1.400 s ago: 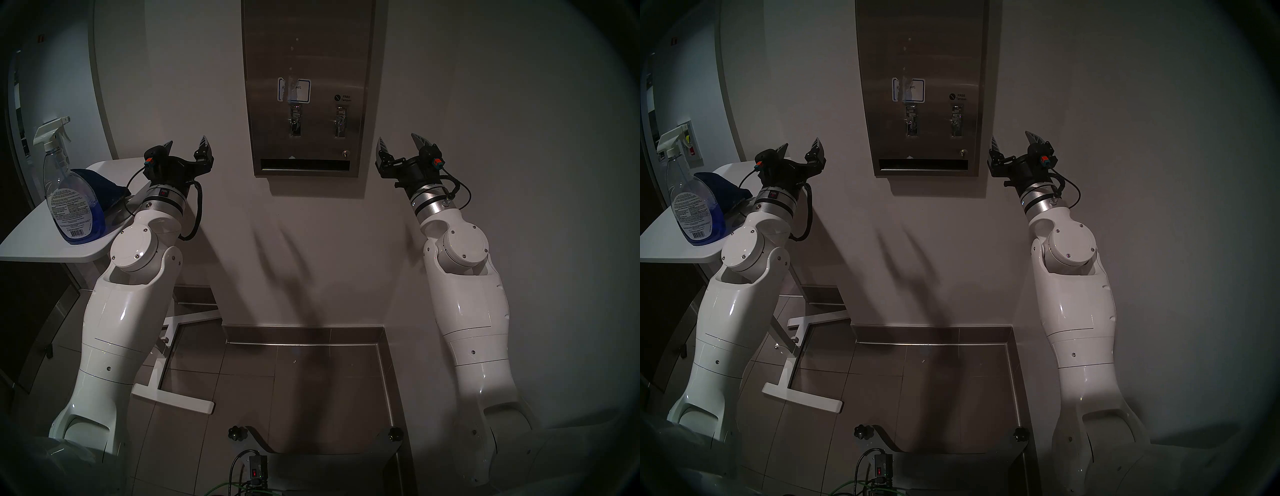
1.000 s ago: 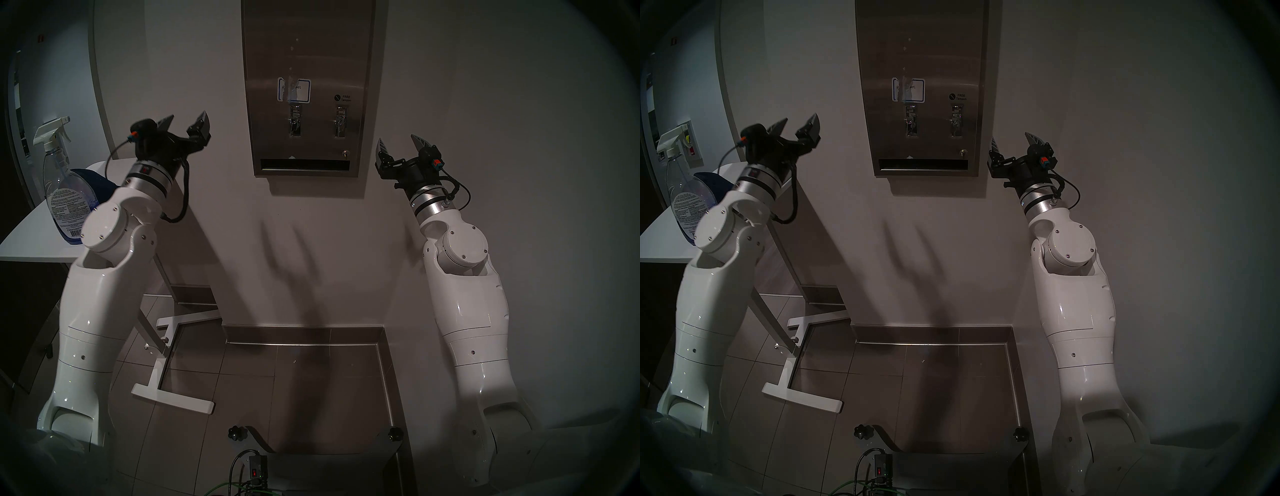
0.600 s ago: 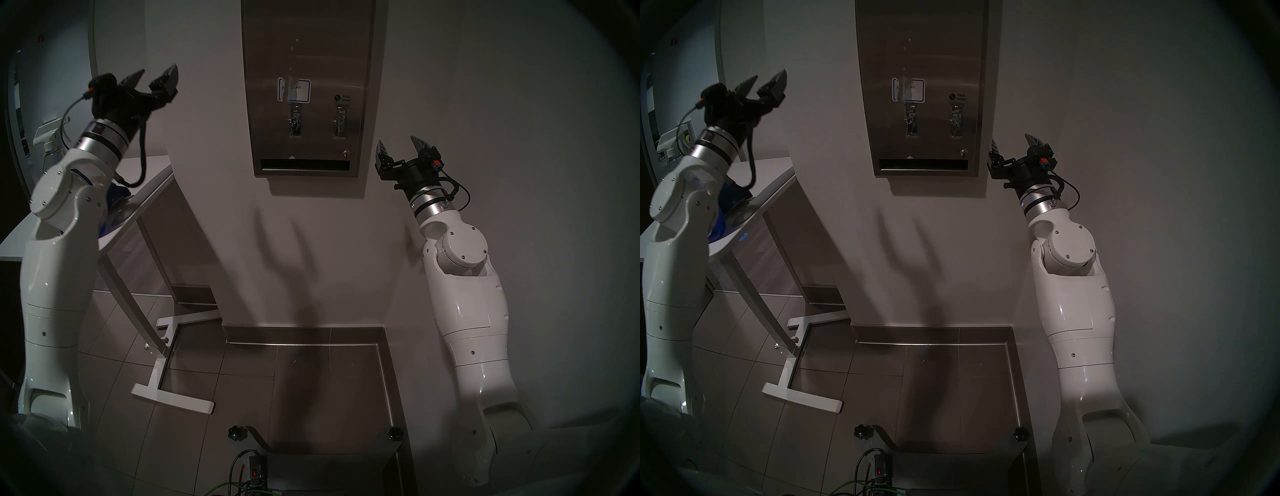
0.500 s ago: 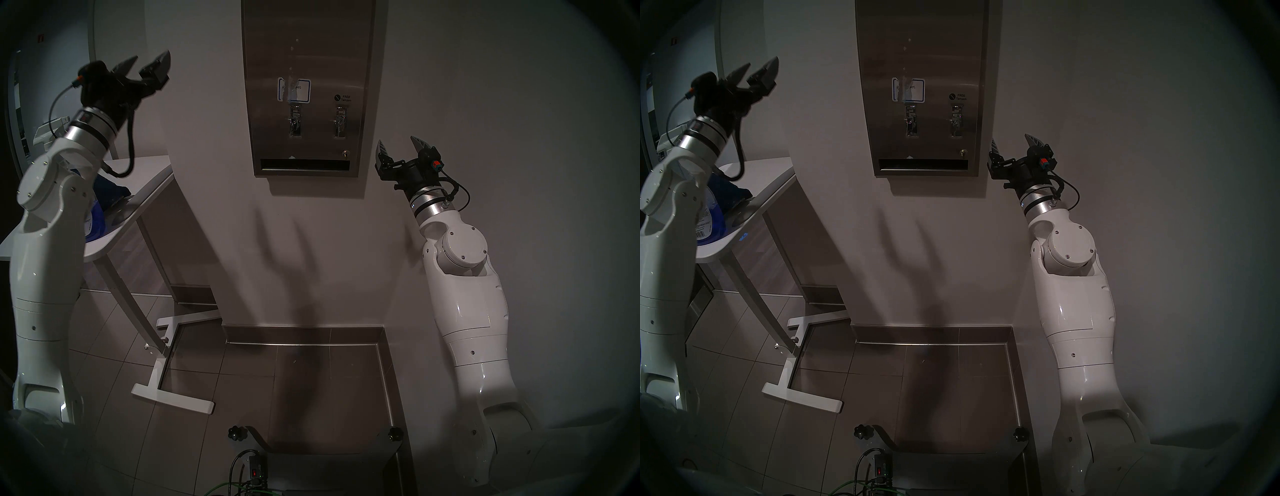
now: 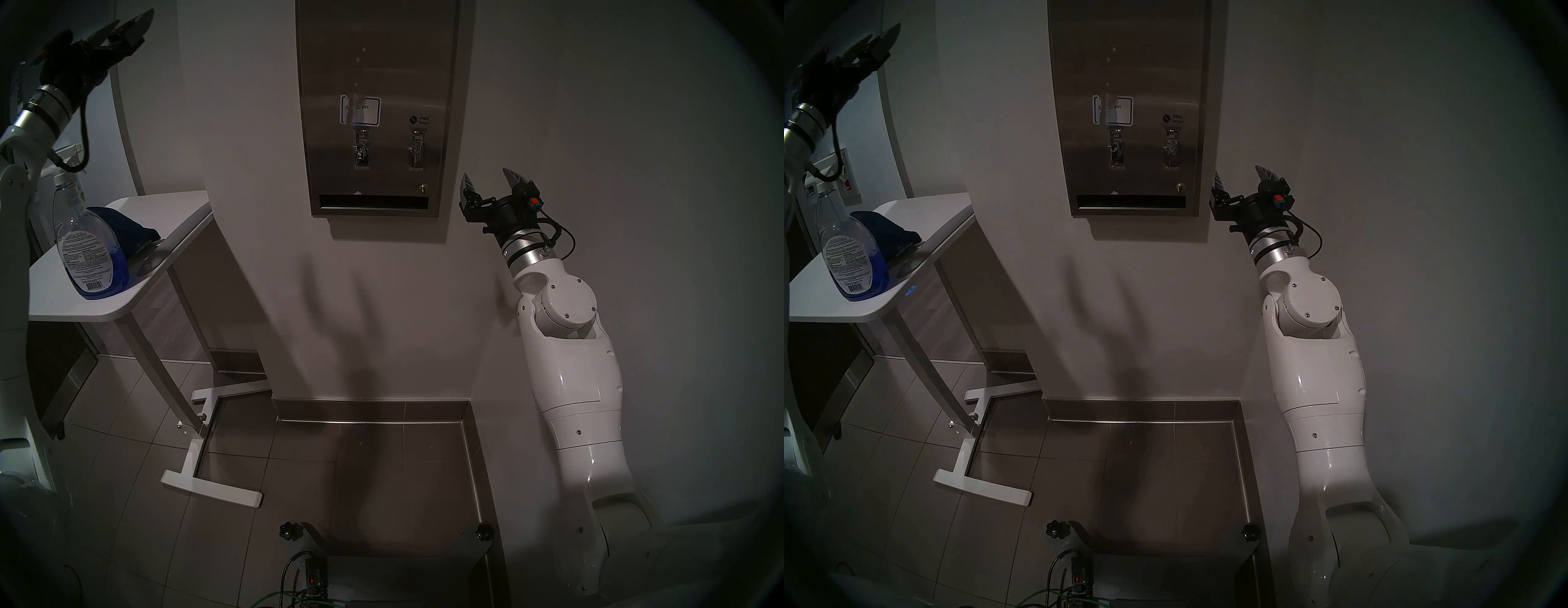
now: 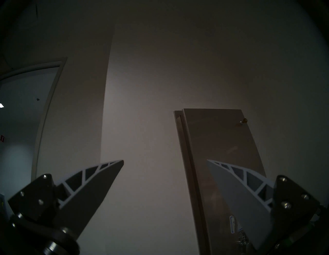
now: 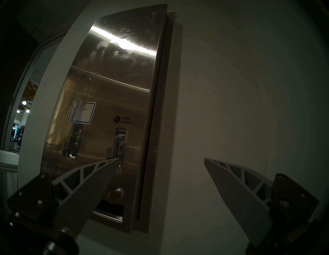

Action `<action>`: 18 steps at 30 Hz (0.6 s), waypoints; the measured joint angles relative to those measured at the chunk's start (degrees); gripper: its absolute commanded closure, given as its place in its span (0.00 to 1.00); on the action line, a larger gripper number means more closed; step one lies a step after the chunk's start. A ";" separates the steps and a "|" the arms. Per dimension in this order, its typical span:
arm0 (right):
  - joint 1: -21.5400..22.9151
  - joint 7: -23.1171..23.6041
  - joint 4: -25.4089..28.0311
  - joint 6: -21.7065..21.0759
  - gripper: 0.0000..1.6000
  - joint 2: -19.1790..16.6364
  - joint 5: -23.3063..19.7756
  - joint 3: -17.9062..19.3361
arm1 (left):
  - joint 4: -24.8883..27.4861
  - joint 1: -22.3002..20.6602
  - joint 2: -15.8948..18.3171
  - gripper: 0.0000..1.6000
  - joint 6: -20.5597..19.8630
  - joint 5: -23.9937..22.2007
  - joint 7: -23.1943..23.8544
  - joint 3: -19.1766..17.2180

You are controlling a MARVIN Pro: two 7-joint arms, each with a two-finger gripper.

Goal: Pick up the cleaner bottle and spray the cleaner onto the surface

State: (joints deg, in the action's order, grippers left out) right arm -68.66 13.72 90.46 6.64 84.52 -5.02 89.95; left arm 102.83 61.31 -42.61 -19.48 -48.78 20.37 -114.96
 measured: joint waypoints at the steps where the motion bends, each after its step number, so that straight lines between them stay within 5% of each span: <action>1: 0.00 0.00 0.00 0.00 0.00 0.00 0.00 0.00 | -0.97 -0.50 0.65 0.00 -0.98 -0.20 0.69 -0.49; 18: 0.00 -0.04 0.04 0.01 0.00 -0.01 0.00 -0.01 | -14.45 -6.51 10.33 0.00 -14.89 -2.89 16.36 -3.82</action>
State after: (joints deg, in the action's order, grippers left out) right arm -68.66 13.68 90.50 6.65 84.51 -5.03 89.95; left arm 88.39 54.80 -32.28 -34.37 -51.67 36.73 -118.79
